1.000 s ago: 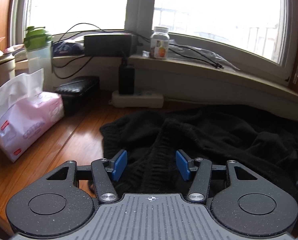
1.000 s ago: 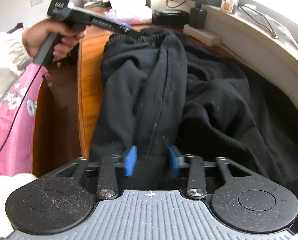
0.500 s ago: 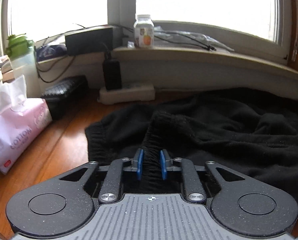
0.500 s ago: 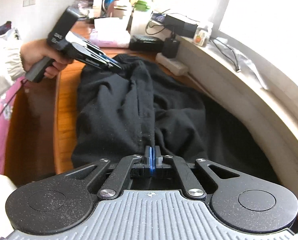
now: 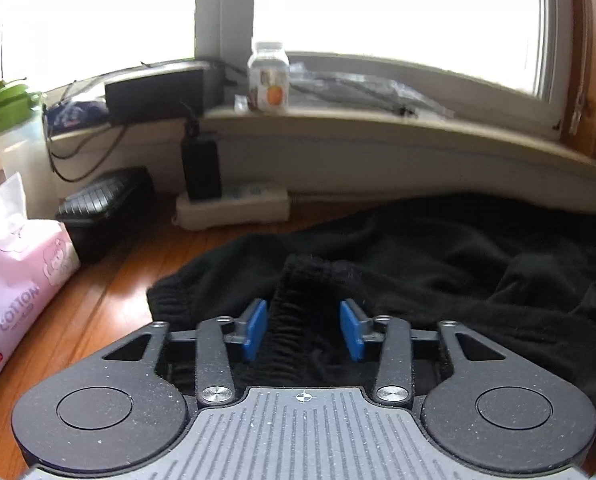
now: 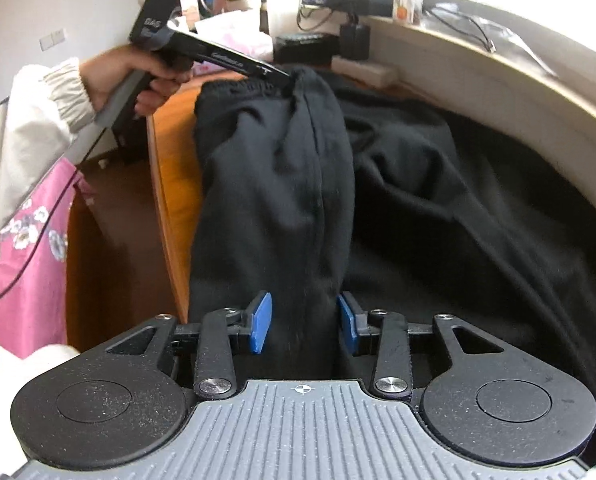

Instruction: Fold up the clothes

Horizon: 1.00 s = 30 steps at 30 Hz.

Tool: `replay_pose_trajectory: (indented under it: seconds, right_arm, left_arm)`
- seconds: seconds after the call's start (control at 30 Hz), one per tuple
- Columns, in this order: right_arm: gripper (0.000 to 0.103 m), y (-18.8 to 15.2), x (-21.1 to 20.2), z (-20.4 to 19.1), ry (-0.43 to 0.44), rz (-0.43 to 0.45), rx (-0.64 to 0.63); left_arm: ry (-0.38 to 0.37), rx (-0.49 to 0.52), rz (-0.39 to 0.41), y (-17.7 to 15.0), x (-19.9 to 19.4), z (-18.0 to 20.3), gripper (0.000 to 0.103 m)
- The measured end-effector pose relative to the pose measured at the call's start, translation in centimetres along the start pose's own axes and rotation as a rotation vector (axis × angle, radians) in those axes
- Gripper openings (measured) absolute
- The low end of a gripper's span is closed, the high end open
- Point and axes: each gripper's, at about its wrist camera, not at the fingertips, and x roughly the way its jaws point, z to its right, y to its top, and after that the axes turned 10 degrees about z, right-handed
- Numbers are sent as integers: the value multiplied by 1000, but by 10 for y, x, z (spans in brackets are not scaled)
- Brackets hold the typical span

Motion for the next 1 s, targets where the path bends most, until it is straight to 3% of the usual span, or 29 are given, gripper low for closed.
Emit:
replay_pose_trajectory:
  seconds: [0.03,0.07,0.1,0.13,0.27,0.53,0.63,0.7,0.77,0.83,1.0]
  right_arm:
    - [27,-1,-3,0,-4,3,-3]
    - [13,-3,-7,1,-8,7,-6]
    - [8,-4,-10,1,-12,10,-9]
    - [7,-4,-14,1,-19,17,-17]
    - [5,12,-32,1,-103,78,-111]
    - [3,85,-62,5,-325,176,-419]
    - [4,99,-52,27,-328,150,-378]
    - [4,95,-42,40,-305,113,-335]
    - [4,82,-33,45,-291,82,-311]
    - [4,69,-27,46,-281,62,-289]
    - [4,47,-27,42,-275,24,-262]
  left_arm:
    - [6,6,-16,-2,3,1,32]
    - [12,16,-19,-4,5,3,27]
    - [16,25,-20,-7,5,3,20]
    - [21,34,-20,-9,5,4,0]
    - [27,32,27,-8,-11,5,0]
    - [61,-48,240,24,-91,-12,0]
    - [37,-51,195,30,-87,-14,0]
    - [28,-37,144,27,-72,-11,9]
    - [17,-23,97,18,-53,-6,37]
    - [-8,-26,54,9,-32,-2,51]
    - [-47,-30,-8,0,10,9,59]
